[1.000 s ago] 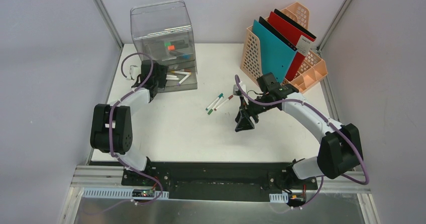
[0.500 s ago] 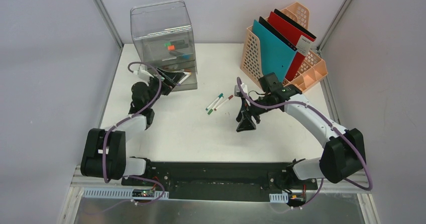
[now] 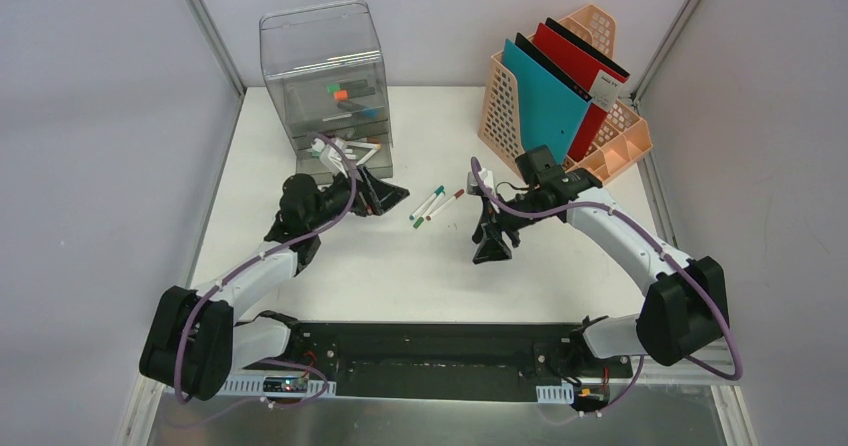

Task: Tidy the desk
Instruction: Pick up the stationery from the center of the board.

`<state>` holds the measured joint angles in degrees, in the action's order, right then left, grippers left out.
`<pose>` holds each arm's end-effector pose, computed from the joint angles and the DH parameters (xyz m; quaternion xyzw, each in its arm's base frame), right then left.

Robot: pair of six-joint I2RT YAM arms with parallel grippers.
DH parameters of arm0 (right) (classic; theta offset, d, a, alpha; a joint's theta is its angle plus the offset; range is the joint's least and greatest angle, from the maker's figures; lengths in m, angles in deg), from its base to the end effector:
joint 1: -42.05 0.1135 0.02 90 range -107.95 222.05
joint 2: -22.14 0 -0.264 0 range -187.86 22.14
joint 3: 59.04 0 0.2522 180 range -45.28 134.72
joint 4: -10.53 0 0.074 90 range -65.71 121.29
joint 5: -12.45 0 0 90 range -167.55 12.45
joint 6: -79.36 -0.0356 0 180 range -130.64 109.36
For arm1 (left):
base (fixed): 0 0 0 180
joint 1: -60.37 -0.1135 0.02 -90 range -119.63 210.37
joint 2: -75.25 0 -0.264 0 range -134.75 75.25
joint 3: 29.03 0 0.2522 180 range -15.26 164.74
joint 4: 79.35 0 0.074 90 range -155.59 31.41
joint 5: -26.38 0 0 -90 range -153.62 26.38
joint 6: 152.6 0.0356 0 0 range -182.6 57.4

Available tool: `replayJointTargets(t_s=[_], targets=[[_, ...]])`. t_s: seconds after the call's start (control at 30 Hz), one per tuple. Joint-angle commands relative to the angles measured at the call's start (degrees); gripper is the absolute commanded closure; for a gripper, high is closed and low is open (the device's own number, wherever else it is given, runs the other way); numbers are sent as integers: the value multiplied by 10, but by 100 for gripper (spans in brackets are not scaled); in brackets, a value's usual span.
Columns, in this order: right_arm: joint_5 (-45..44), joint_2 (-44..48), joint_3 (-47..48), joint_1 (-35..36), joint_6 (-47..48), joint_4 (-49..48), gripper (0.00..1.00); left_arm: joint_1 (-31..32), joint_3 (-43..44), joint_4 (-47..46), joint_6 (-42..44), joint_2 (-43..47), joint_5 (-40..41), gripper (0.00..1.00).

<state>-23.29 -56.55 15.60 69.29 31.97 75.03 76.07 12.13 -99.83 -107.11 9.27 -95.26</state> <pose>0.2130 0.1422 0.2663 -0.5702 0.6684 0.4219 0.2240 0.2312 -0.0844 0.2409 0.0040 0.7295 -0.5010 0.4656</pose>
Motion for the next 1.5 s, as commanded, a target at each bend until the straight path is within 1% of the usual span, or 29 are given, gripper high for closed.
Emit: replayJointTargets(t_s=[0.0,0.1,0.17,0.23,0.3,0.37,0.43,0.57,0.63,0.73,0.93,1.1,1.3,1.47], targets=[[4,10,20,-3,21,-3,38,37,18,63,87,12,18,6],[3,11,14,-3,34,-5,37,44,16,73,89,12,5,11],[6,16,2,-3,75,-5,35,44,8,80,88,17,0,13],[10,25,-18,-2,145,-6,30,44,-4,83,87,32,-2,13],[1,30,-36,1,224,-14,22,44,-20,85,82,56,-1,12],[-19,28,-39,7,284,-12,13,44,-34,96,78,88,8,10],[-41,10,-21,8,330,1,4,45,-50,110,77,126,22,8],[-97,-73,64,8,412,75,1,44,-85,138,71,214,62,3],[-122,-113,101,8,427,81,1,43,-106,148,58,253,84,1],[-155,-174,153,10,453,81,1,43,-140,155,45,308,100,1],[-202,-281,259,17,437,98,1,44,-158,210,39,391,111,1],[-231,-346,316,26,411,91,4,43,-159,249,42,412,119,1],[-286,-392,342,43,378,67,8,44,-159,273,44,411,121,1],[-330,-418,366,46,351,38,19,43,-160,280,42,412,122,1]])
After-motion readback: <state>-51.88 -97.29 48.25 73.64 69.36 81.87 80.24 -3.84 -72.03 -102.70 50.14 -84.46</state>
